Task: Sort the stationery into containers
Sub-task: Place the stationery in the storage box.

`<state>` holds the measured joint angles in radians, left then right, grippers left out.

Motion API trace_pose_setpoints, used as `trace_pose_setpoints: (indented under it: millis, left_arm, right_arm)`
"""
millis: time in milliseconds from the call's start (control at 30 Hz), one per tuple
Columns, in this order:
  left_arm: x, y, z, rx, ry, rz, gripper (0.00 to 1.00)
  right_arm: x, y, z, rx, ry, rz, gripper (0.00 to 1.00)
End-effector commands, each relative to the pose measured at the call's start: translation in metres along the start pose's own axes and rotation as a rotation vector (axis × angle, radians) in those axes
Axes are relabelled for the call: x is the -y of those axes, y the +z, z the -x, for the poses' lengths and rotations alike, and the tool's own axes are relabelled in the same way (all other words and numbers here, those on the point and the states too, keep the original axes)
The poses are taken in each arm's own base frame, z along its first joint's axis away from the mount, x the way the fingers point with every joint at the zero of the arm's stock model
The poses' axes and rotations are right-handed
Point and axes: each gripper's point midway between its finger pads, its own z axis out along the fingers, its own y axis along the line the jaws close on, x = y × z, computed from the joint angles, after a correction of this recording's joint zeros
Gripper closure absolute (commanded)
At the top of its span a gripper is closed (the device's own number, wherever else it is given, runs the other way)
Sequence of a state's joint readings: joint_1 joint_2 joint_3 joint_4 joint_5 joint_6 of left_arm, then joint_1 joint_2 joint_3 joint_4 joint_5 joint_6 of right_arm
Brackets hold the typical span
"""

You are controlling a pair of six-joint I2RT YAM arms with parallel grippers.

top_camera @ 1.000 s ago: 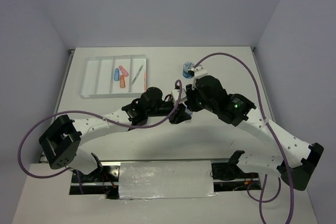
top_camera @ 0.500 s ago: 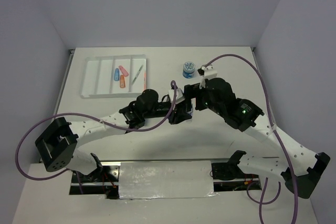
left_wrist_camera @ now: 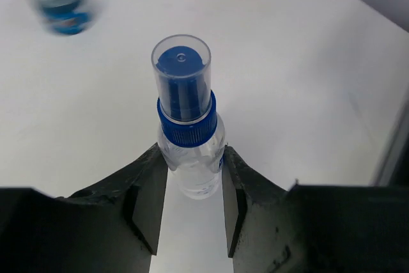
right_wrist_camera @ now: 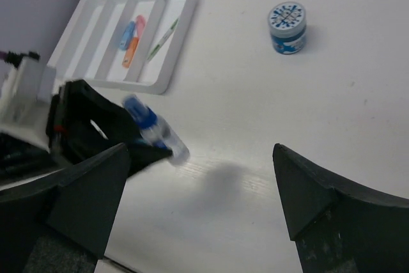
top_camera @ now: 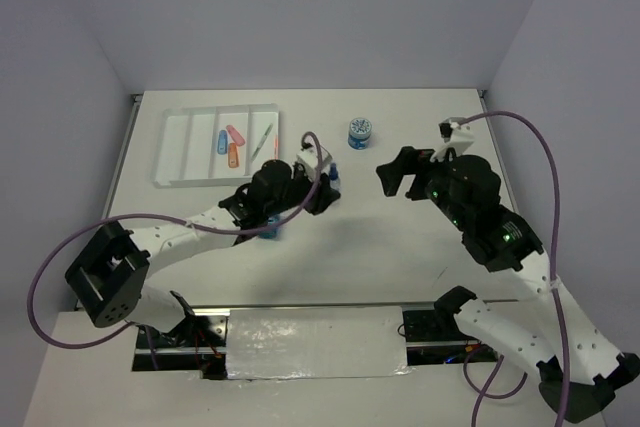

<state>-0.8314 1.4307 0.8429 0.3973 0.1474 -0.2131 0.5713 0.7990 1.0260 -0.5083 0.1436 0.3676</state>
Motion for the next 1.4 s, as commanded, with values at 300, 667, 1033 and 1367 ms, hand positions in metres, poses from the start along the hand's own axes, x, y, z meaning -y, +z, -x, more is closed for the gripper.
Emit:
trace_pose_setpoints:
  millis: [300,667,1033,1367]
  left_arm:
    - [-0.295,-0.162,0.087,0.337,-0.464,1.145,1.0]
    - [-0.438,-0.245,0.094,0.461,-0.4,1.558,1.0]
    - [-0.519,-0.252,0.049,0.347,-0.351,1.638,0.97]
    - [-0.566,-0.241,0.014,0.246,-0.334,1.599,0.89]
  right_arm:
    - [0.007,-0.019,-0.002,0.085,0.043,0.073,0.0]
    - [-0.012,-0.001,-0.05,-0.005,0.048,0.245,0.0]
    - [-0.016,0.007,-0.065,-0.053,0.024,0.291,0.0]
    - [-0.027,-0.004,-0.061,-0.048,0.006,0.354,0.0]
